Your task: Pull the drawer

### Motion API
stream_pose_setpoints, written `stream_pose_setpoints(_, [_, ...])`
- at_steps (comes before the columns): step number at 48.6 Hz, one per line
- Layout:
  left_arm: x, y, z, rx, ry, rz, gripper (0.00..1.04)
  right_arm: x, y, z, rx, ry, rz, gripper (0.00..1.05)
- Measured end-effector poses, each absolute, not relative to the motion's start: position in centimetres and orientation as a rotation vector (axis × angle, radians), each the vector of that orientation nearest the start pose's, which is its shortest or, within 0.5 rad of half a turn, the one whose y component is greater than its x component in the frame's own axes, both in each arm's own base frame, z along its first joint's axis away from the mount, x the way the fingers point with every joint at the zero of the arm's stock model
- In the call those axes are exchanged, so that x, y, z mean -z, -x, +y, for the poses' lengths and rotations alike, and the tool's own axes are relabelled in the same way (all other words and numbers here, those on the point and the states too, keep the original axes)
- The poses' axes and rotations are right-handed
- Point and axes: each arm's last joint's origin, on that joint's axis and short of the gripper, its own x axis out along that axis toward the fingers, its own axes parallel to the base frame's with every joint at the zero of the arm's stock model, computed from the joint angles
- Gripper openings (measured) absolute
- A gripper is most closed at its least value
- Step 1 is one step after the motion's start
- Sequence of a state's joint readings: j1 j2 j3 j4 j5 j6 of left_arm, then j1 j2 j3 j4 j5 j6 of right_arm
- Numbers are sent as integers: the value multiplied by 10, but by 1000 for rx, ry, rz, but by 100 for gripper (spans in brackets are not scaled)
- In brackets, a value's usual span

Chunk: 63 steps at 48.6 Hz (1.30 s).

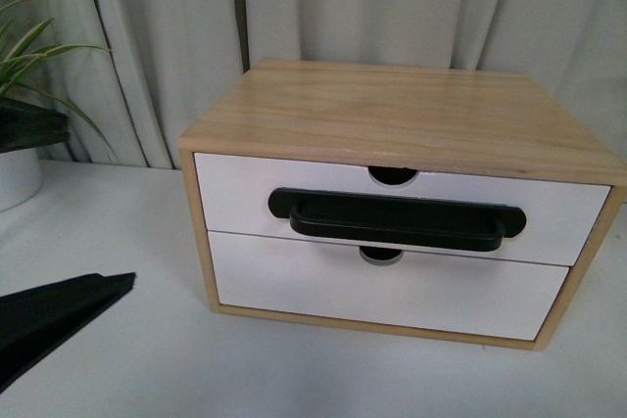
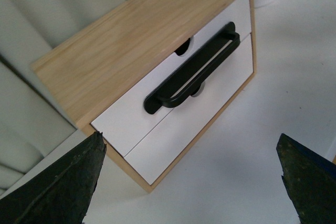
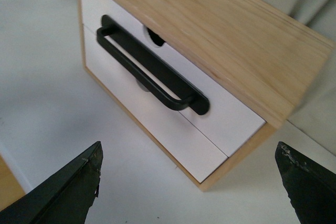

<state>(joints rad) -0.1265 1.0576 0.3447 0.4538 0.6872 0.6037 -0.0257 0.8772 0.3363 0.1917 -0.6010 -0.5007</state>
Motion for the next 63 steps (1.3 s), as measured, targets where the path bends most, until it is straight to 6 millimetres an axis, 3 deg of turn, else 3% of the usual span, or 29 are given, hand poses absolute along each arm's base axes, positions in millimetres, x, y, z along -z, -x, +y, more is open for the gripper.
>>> stream_pose_setpoints(19, [-213, -240, -79, 1140, -741, 49, 99, -211, -216, 27, -811, 544, 175, 96])
stream_pose_setpoints(33, [-226, -266, -109, 1211, -880, 64, 99, -208, -225, 42, -873, 634, 168, 96])
stream_pose_setpoints(47, [-220, -287, -129, 1226, -920, 79, 99, -202, -237, 51, -914, 675, 186, 96])
stream_pose_setpoints(63, [-204, -298, -139, 1222, -940, 116, 99, -190, -241, 58, -961, 701, 214, 96])
